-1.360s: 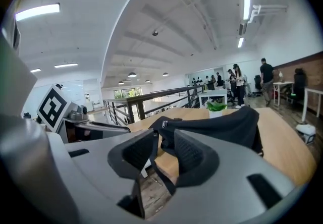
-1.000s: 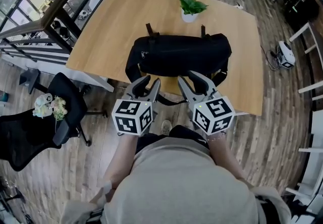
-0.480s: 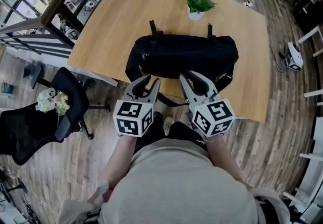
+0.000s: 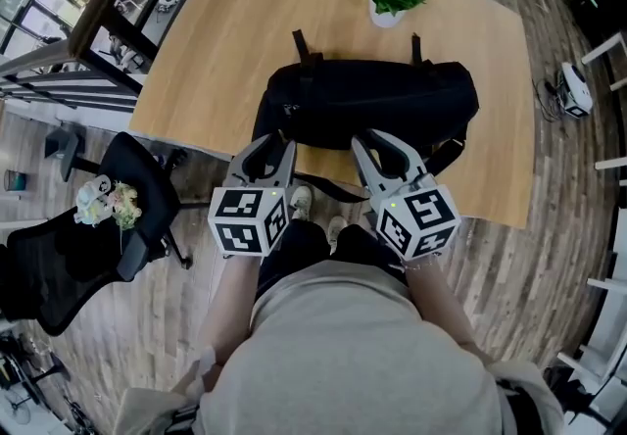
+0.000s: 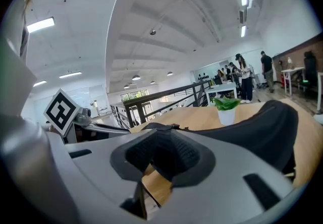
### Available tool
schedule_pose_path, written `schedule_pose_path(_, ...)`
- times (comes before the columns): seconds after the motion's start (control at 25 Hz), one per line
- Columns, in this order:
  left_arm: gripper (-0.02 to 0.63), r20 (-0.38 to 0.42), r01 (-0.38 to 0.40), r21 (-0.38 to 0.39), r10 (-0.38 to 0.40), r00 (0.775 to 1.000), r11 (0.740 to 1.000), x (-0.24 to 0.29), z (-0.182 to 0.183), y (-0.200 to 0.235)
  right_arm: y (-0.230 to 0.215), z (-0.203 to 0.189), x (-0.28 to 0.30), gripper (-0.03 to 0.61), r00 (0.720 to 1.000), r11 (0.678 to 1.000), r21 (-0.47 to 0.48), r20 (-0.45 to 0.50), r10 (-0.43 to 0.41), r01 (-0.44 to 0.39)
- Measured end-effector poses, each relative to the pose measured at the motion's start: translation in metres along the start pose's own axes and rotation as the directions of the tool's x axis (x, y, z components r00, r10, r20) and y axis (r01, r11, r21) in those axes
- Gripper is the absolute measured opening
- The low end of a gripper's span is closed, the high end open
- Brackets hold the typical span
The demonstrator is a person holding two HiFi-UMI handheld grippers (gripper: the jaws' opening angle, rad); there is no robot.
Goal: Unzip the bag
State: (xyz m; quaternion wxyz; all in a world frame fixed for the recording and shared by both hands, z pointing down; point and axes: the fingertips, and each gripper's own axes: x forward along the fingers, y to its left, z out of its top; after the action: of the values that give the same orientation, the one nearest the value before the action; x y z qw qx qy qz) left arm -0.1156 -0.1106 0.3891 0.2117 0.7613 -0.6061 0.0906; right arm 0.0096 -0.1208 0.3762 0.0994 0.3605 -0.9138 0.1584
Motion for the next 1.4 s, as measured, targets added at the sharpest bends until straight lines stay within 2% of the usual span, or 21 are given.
schedule_pose_path(0.24, 0.123, -0.012, 0.051, 0.014, -0.051, 0.999, 0.999, 0.019, 0.013, 0.023, 0.000, 0.001, 0.027, 0.074, 0.999, 0.999, 0.021, -0.032, -0.034, 0.035)
schedule_pose_path(0.52, 0.127, -0.051, 0.106, 0.055, -0.103, 0.993, 0.993, 0.039, 0.019, 0.045, -0.002, 0.010, 0.050, 0.075, 0.996, 0.995, 0.028, -0.018, -0.092, 0.092)
schedule_pose_path(0.64, 0.160, -0.055, 0.137, 0.031, -0.135, 0.989, 0.990, 0.047, 0.019, 0.051, -0.004, 0.011, 0.056, 0.075, 0.994, 0.993, 0.030, -0.020, -0.112, 0.113)
schedule_pose_path(0.88, 0.215, -0.073, 0.214, -0.076, -0.220, 0.973, 0.974, 0.059, 0.013, 0.056, -0.003, 0.015, 0.065, 0.075, 0.991, 0.990, 0.043, -0.015, -0.136, 0.136)
schedule_pose_path(1.0, 0.236, -0.109, 0.250, -0.082, -0.258, 0.960, 0.965, 0.063, 0.006, 0.055, -0.004, 0.016, 0.068, 0.075, 0.988, 0.988, 0.039, -0.016, -0.151, 0.151)
schedule_pose_path(1.16, 0.249, -0.153, 0.285, -0.086, -0.295, 0.943, 0.955, 0.069, -0.003, 0.055, -0.005, 0.017, 0.071, 0.085, 0.984, 0.984, -0.007, -0.016, -0.179, 0.178)
schedule_pose_path(1.4, 0.249, -0.201, 0.309, -0.075, -0.318, 0.926, 0.948, 0.077, -0.012, 0.056, 0.000, 0.021, 0.075, 0.092, 0.976, 0.967, -0.142, -0.030, -0.218, 0.211)
